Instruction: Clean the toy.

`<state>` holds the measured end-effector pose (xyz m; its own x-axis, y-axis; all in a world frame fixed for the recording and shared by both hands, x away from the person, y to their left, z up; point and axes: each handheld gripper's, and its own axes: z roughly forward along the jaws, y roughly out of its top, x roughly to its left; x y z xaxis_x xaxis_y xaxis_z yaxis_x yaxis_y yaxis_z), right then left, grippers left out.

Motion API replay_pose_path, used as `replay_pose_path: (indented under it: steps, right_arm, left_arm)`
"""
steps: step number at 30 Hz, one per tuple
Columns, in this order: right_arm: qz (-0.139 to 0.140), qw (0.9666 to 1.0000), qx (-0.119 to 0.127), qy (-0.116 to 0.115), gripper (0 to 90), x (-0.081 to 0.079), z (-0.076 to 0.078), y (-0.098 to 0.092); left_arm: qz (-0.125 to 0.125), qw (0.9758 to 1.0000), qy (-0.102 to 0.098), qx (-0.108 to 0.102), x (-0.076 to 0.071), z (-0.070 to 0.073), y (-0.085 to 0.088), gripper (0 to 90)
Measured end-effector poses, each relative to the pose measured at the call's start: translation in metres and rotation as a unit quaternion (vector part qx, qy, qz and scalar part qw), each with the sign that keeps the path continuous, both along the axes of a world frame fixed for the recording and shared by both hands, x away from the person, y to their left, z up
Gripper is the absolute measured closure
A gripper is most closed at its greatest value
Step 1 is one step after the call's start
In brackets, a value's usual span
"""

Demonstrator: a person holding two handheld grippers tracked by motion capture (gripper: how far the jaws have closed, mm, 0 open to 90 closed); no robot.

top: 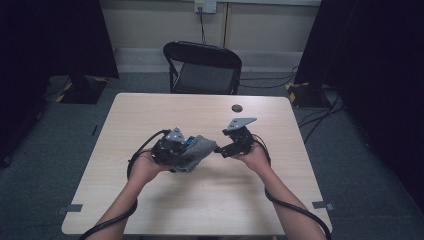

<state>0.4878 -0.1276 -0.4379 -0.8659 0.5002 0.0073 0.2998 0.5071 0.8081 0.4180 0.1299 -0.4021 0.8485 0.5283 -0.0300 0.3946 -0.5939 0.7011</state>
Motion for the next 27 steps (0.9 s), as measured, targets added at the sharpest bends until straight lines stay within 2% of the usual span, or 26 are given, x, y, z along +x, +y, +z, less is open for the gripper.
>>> replay_pose_path:
  steps: [4,5,7,12,14,17,21,24,27]
  right_arm:
    - [-0.014,0.9999,-0.002,-0.002,15.0,0.001,0.004,-0.018]
    - [-0.014,0.9999,-0.002,-0.002,15.0,0.001,0.004,-0.018]
    - [-0.023,0.9997,-0.001,-0.004,15.0,0.001,0.007,-0.030]
    - [-0.036,0.9993,-0.010,-0.007,15.0,0.000,0.008,-0.050]
    - [-0.041,0.9991,-0.011,-0.008,15.0,0.000,0.008,-0.058]
    - [-0.049,0.9987,-0.012,-0.011,15.0,-0.001,0.007,-0.071]
    - [-0.065,0.9978,-0.013,-0.006,15.0,-0.001,0.006,-0.086]
    - [-0.064,0.9979,-0.011,-0.007,15.0,-0.002,0.006,-0.090]
    - [-0.059,0.9982,-0.011,-0.007,15.1,-0.004,0.005,-0.089]
  left_arm:
    - [-0.015,0.9999,0.003,-0.006,0.002,-0.006,-0.019,71.0]
    - [-0.015,0.9999,0.003,-0.006,0.002,-0.006,-0.019,70.9]
    - [-0.022,0.9998,0.003,0.000,0.003,-0.009,-0.026,70.8]
    - [-0.014,0.9999,0.006,-0.008,0.005,-0.015,-0.036,70.1]
    - [-0.022,0.9997,0.006,0.004,0.006,-0.018,-0.041,70.0]
    - [-0.032,0.9994,0.011,0.012,0.005,-0.025,-0.049,69.9]
    - [-0.041,0.9989,0.007,0.023,0.004,-0.036,-0.061,69.1]
    - [-0.048,0.9984,0.008,0.027,0.005,-0.044,-0.072,67.8]
    - [-0.057,0.9974,0.006,0.042,0.007,-0.051,-0.084,67.3]
